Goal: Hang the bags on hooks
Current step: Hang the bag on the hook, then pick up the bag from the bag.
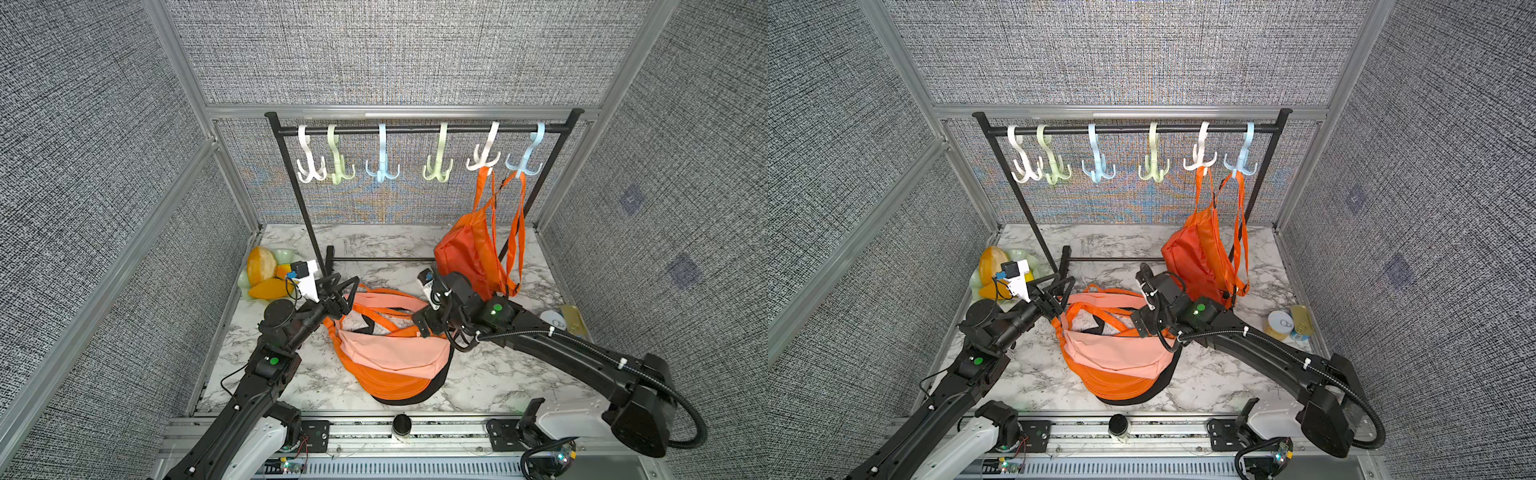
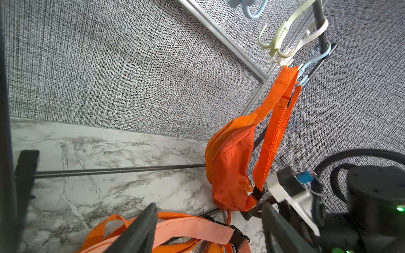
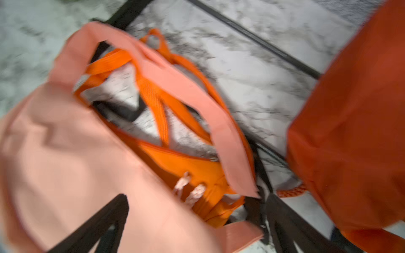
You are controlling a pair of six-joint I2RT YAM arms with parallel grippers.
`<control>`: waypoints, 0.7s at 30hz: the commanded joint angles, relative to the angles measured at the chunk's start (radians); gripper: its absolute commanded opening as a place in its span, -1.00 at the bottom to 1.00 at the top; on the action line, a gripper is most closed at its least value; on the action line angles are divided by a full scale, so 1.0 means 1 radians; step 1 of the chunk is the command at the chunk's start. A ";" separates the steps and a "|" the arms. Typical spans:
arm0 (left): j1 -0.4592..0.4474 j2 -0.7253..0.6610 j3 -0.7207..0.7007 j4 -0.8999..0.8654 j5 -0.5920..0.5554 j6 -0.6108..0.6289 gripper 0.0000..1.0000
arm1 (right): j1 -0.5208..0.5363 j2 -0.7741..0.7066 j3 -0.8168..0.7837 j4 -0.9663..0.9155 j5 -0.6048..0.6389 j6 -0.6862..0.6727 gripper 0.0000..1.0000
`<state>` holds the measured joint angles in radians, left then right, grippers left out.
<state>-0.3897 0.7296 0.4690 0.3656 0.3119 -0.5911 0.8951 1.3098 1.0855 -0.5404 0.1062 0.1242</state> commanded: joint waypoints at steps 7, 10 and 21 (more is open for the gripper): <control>0.028 -0.057 -0.180 0.119 -0.034 -0.152 0.52 | 0.247 0.100 0.070 -0.187 -0.140 -0.057 0.99; 0.033 -0.094 -0.173 0.079 -0.064 -0.155 0.52 | 0.299 0.172 0.095 -0.199 -0.140 -0.050 0.99; 0.035 -0.202 -0.117 -0.063 -0.099 -0.128 0.53 | 0.356 0.387 0.193 -0.214 0.126 -0.009 0.73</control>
<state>-0.3565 0.5465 0.3393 0.3405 0.2329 -0.7368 1.2476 1.6875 1.2617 -0.7338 0.1318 0.0895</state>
